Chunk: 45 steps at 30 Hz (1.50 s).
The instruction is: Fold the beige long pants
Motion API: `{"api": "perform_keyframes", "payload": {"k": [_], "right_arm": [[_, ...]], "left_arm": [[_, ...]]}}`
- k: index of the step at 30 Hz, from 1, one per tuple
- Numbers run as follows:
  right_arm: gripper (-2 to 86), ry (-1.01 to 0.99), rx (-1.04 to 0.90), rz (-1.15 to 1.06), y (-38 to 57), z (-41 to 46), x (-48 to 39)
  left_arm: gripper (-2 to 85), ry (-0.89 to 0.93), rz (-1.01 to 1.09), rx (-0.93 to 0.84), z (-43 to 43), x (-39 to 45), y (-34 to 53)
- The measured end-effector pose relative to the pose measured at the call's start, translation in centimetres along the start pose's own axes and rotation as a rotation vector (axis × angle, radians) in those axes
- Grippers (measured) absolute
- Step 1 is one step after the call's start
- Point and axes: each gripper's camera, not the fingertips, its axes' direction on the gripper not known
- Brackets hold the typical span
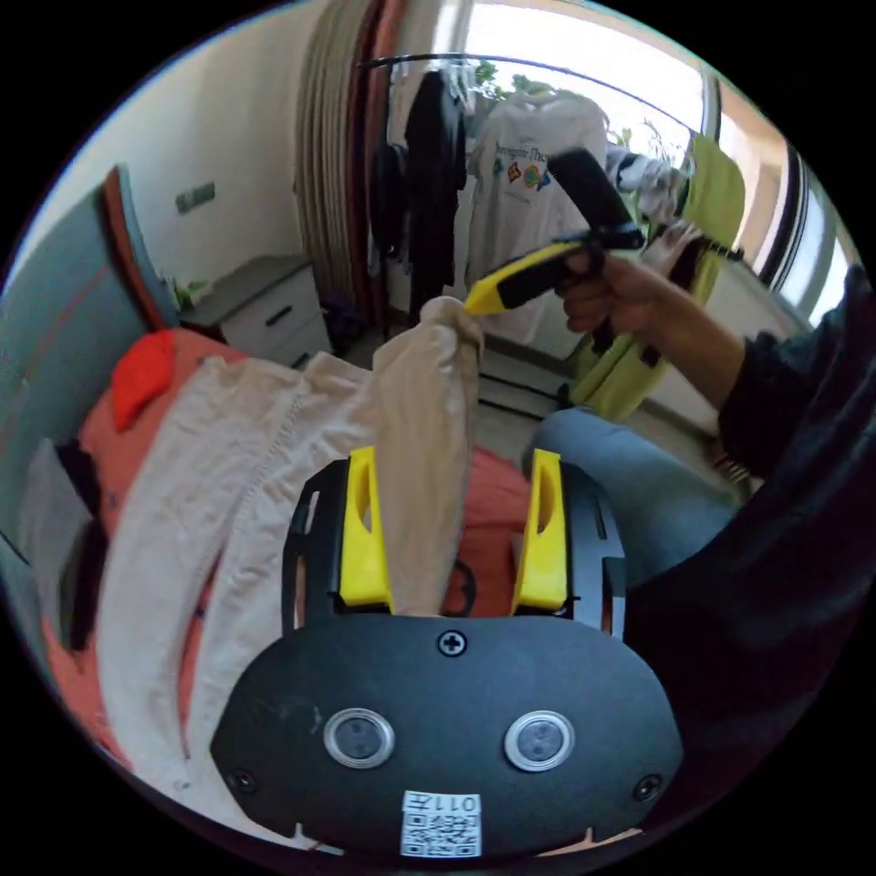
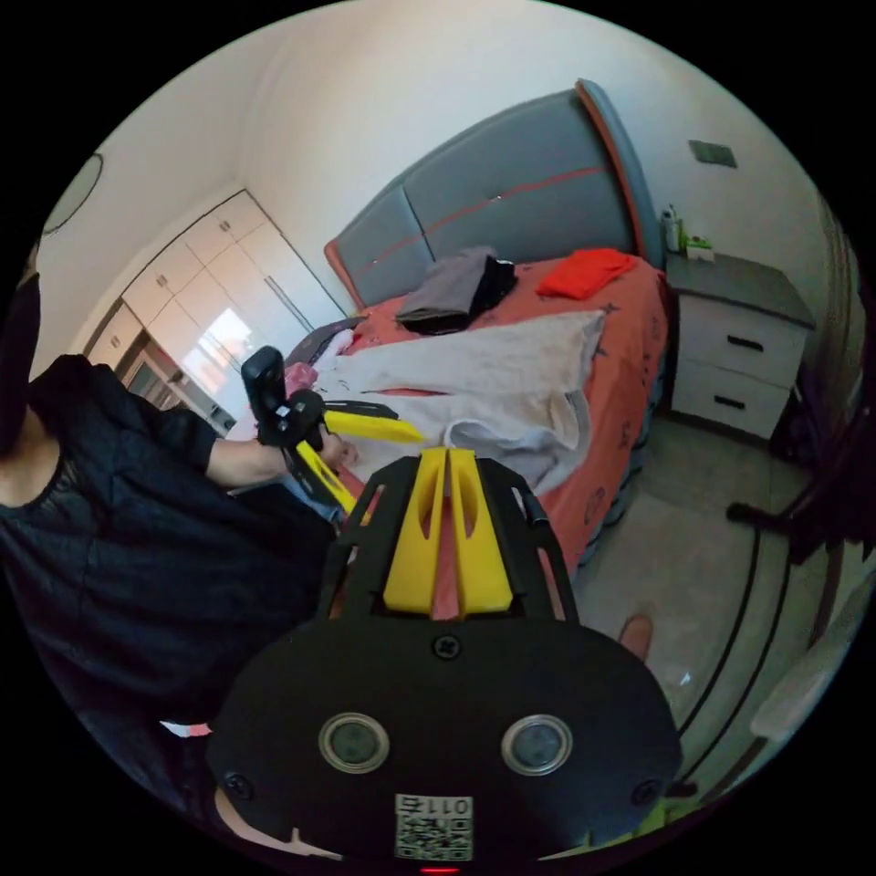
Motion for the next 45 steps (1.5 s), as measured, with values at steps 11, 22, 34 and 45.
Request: {"api": "perform_keyframes", "payload": {"k": [11, 22, 34, 45], "right_arm": [[1.2, 0.267, -0.122, -0.152, -13.7, 6.6, -7.7], [7.7, 0.759, -0.099, -0.674, -9.9, 16.7, -22.3], [6.5, 1.064, -0.337, -1.022, -11.6, 25.5, -26.0], [3.3, 0.940, -0.393, -0.978, -17.5, 25.0, -25.2]], "left_arm": [[1.3, -0.367, -0.211, -0.050, -4.9, -0.1, -0.6], [1.7, 0.059, -0.558, 0.088, -10.1, -5.6, 5.3], [2.1, 0.125, -0.542, 0.172, -15.1, -2.8, 5.8], [1.7, 0.097, -0.484, 0.172, -21.8, -0.4, 5.1]]}}
